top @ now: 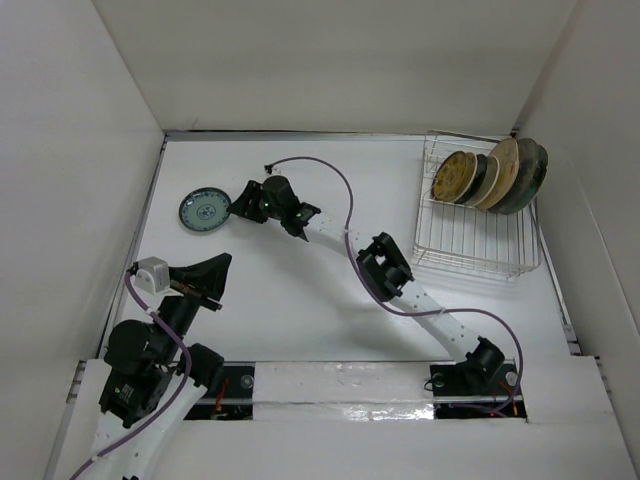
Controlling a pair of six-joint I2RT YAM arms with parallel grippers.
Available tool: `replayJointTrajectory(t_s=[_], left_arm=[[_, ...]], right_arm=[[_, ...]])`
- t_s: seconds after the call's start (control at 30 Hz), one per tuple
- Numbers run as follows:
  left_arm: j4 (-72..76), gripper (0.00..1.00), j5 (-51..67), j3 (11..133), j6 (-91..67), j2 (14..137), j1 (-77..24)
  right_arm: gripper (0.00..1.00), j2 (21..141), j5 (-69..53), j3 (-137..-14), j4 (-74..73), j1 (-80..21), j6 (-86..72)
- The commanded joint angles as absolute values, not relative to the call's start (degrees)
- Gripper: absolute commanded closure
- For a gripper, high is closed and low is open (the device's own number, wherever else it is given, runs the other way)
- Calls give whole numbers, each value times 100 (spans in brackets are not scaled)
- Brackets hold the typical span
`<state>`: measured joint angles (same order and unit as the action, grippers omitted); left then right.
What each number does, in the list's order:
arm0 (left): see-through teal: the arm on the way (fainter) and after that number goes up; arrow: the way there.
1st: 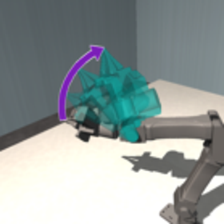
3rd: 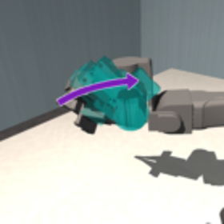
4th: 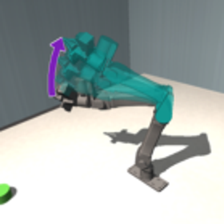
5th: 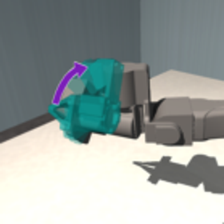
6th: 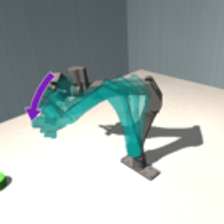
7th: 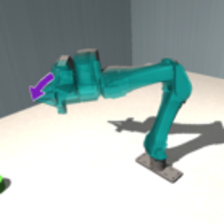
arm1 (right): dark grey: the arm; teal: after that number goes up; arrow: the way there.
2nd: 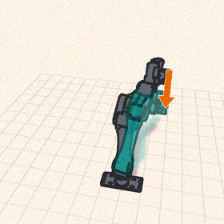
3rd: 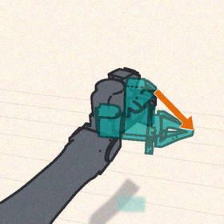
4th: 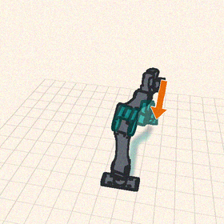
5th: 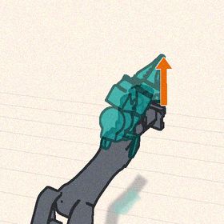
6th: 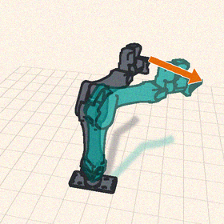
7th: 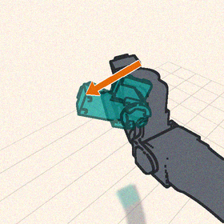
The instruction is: Load the plates into the dish rack
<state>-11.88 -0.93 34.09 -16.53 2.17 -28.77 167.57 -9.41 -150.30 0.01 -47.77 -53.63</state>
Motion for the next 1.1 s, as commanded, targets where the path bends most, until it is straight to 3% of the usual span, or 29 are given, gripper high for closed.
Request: replayJointTrajectory(t_s=[0.0, 0.43, 0.57, 0.8, 0.93, 1.07], left_arm=[[-967, 99, -176, 3428, -1635, 264, -2874], [-993, 98, -343, 3454, -1644, 132, -2874], [-1011, 98, -413, 3454, -1670, 97, -2874], [-1055, 98, -562, 3454, -1714, 79, -2874], [-1090, 98, -659, 3463, -1740, 105, -2874], [-1107, 98, -694, 3463, -1758, 123, -2874]], right_arm=[[50, 17094, -1064, -15292, 430, -4808, -6178], [62, 17367, -844, -15592, 545, -4860, -6706], [74, 17385, -817, -15618, 536, -4860, -6697], [83, 17332, -809, -15470, 589, -4913, -6697], [99, 17078, -800, -14908, 975, -4913, -6776], [100, 16771, -765, -14399, 1115, -4913, -6496]])
